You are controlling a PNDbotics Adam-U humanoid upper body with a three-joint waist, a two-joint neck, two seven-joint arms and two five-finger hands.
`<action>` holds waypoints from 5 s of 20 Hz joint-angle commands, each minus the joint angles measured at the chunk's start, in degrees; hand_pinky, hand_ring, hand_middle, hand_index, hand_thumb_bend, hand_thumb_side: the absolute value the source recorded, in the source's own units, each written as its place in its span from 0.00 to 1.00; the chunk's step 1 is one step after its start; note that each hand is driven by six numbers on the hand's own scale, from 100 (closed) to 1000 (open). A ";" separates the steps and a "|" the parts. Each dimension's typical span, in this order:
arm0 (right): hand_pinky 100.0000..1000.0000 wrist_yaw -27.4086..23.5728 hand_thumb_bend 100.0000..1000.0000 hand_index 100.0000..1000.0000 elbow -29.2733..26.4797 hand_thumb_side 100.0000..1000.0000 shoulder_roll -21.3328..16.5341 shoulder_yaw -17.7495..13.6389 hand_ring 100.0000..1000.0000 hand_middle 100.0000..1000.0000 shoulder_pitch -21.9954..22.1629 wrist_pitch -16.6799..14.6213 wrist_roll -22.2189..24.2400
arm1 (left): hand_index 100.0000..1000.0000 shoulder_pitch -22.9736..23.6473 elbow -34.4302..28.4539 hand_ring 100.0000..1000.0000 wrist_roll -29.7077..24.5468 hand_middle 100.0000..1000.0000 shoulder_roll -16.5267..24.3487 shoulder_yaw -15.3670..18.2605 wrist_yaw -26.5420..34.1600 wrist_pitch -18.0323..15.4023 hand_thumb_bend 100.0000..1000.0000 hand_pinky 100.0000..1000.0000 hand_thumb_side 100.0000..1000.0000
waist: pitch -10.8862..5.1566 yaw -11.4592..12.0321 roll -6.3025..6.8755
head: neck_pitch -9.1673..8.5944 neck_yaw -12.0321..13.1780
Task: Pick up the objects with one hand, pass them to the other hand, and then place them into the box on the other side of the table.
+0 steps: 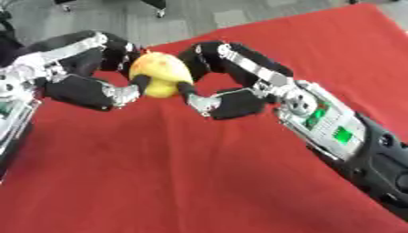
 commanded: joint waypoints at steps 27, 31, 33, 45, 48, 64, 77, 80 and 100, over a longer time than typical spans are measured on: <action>0.73 8.05 0.08 0.91 -0.38 0.75 -1.77 -0.81 0.81 0.74 1.29 -0.95 2.84 | 0.52 3.14 -1.73 0.54 4.68 0.43 5.47 5.88 4.83 -2.35 0.00 0.65 0.07 | 0.21 -0.07 -0.55 | -1.52 1.52; 0.73 8.20 0.07 0.91 -0.88 0.74 -1.92 -0.78 0.80 0.74 1.59 -0.67 2.88 | 0.52 3.76 -1.99 0.54 7.48 0.43 6.40 6.42 1.72 -2.27 0.00 0.65 0.12 | 0.12 -0.04 -0.63 | -1.44 1.87; 0.73 8.28 0.06 0.91 -1.14 0.74 -2.05 -0.81 0.80 0.74 1.72 -0.48 2.87 | 0.52 4.14 -2.31 0.55 8.83 0.43 7.08 6.89 0.09 -2.06 0.00 0.65 0.05 | 0.07 -0.01 -0.66 | -1.34 2.17; 0.73 8.25 0.04 0.91 -3.13 0.69 -2.91 -1.54 0.80 0.74 3.10 0.14 2.28 | 0.52 9.27 -0.39 0.56 15.19 0.43 15.30 13.81 -3.79 1.98 0.00 0.66 0.04 | -0.18 0.21 -1.08 | 0.46 8.49; 0.73 8.31 0.03 0.91 -3.69 0.68 -3.11 -1.85 0.80 0.74 3.69 0.09 2.14 | 0.52 10.36 1.58 0.56 16.35 0.43 17.08 15.49 -4.51 2.61 0.00 0.66 0.04 | -0.26 0.16 -1.37 | 1.14 9.76; 0.72 7.50 0.03 0.90 -3.81 0.62 -3.61 -3.98 0.80 0.72 5.40 -2.04 -0.94 | 0.53 19.04 10.97 0.57 22.84 0.45 23.80 22.17 -6.80 2.87 0.00 0.66 0.04 | 0.08 0.01 -2.72 | 0.99 16.79; 0.72 5.85 0.02 0.88 -3.81 0.59 -3.62 -4.80 0.79 0.71 5.70 -2.91 -3.60 | 0.63 22.22 16.50 0.64 24.77 0.53 24.22 24.15 -15.04 1.32 0.08 0.72 0.08 | 0.10 -0.10 -3.40 | 0.31 17.85; 0.72 5.86 0.02 0.88 -3.81 0.59 -3.63 -4.80 0.79 0.71 5.80 -3.01 -3.68 | 0.70 22.32 17.31 0.71 24.06 0.60 24.04 23.96 -18.69 0.41 0.29 0.75 0.45 | 0.13 -0.20 -3.49 | 0.31 17.77; 0.72 1.73 0.00 0.89 -3.81 0.57 -5.30 -8.55 0.79 0.71 7.22 -4.99 -8.12 | 0.73 22.49 10.51 0.70 31.89 0.71 18.86 32.47 -19.40 -2.65 0.21 0.74 0.68 | -0.49 -0.55 -4.00 | 2.86 3.01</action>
